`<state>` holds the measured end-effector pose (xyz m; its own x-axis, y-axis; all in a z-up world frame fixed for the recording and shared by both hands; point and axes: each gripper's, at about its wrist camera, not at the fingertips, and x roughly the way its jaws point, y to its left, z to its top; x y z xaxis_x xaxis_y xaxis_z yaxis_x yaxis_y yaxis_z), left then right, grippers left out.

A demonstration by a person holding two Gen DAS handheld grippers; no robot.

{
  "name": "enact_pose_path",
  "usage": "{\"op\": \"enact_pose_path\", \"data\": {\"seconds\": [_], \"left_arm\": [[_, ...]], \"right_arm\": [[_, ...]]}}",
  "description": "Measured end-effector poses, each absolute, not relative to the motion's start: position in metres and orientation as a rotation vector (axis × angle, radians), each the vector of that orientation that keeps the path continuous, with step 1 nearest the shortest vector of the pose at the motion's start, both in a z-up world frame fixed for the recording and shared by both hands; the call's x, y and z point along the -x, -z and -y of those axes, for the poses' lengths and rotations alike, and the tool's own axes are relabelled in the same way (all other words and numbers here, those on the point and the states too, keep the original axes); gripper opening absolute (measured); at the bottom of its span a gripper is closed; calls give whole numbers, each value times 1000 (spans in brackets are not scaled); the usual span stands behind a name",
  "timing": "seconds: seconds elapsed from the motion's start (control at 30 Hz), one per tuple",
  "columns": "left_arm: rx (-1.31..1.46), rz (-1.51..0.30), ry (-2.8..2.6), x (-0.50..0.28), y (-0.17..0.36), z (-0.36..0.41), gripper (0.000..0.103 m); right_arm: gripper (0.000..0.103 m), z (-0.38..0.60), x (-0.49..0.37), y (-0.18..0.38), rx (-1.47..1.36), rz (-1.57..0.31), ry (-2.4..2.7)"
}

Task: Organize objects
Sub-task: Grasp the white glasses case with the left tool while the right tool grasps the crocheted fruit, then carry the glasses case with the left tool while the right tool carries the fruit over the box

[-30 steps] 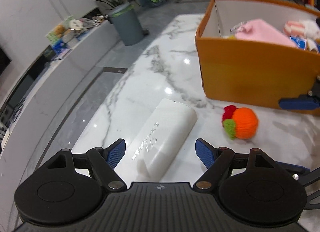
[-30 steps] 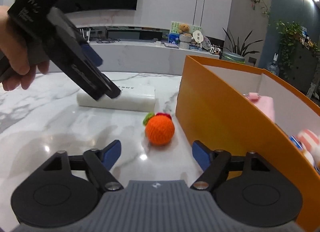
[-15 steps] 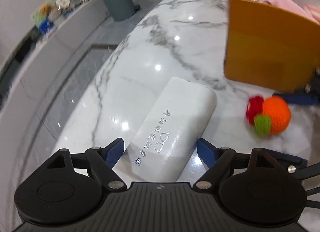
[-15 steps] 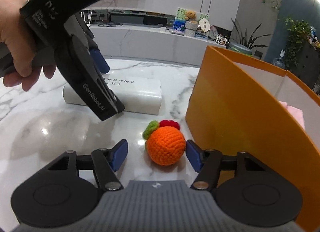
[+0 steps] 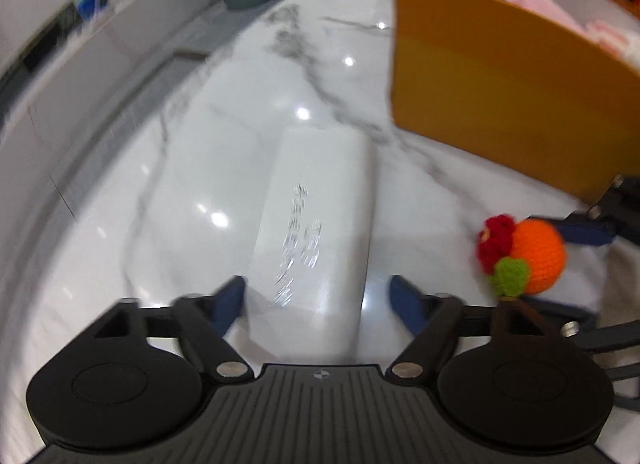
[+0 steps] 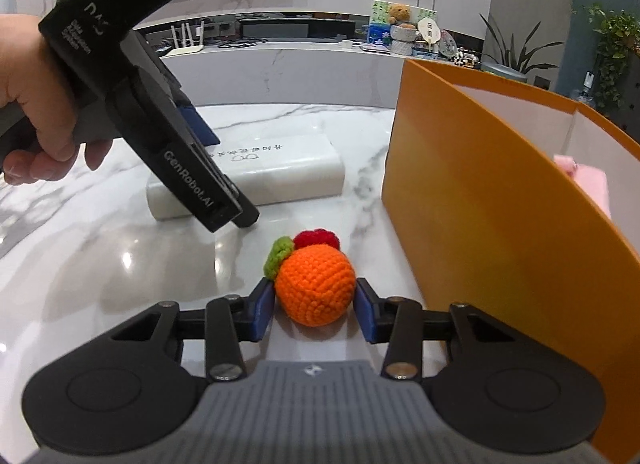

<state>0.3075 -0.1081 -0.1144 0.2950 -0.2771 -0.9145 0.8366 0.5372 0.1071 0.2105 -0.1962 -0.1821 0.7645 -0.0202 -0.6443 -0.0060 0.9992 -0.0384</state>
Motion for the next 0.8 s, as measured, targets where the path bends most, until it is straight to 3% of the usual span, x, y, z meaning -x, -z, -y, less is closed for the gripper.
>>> {"op": "enact_pose_path", "data": {"seconds": [0.33,0.8], "left_arm": [[-458,-1013,706,-245,115,82,69],[-372,-1098,566,-110,111,67,69]], "right_arm": [[45,194,-140,179,21,-707,-28],[45,215,-93,172,21,-714,-47]]}}
